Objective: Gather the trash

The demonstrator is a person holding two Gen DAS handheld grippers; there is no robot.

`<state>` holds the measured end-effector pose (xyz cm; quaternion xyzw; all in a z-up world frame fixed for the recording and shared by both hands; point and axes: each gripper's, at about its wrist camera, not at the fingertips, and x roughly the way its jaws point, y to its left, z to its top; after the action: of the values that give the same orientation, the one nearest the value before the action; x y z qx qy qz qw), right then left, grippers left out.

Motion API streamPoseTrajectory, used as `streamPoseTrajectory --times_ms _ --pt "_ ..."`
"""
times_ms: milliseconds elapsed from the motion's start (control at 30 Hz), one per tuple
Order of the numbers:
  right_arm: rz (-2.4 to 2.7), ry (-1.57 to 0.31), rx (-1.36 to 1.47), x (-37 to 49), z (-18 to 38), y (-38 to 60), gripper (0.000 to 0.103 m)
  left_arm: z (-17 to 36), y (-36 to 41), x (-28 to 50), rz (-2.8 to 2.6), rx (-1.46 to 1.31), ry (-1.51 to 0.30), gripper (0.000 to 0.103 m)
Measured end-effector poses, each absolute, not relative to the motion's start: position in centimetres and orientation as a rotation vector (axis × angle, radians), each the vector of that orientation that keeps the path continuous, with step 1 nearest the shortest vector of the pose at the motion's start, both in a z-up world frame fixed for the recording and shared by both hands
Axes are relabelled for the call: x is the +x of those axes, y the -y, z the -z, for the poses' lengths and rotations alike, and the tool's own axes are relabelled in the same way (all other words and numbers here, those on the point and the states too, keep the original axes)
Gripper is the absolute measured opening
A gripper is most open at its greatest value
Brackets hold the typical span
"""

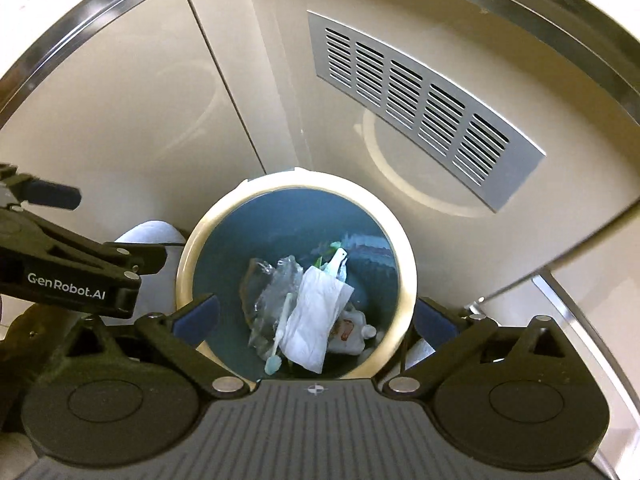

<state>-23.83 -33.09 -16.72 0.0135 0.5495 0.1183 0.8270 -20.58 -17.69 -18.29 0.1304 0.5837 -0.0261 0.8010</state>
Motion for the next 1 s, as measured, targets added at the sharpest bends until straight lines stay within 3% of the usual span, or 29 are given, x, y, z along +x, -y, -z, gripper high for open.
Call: streamPoseTrajectory --times_ms 1000 --pt "-0.201 -1.165 -0.055 -25.0 16.6 31.4 0.103 19.2 17.3 -21.3 0.067 0.262 -1.309 0.103"
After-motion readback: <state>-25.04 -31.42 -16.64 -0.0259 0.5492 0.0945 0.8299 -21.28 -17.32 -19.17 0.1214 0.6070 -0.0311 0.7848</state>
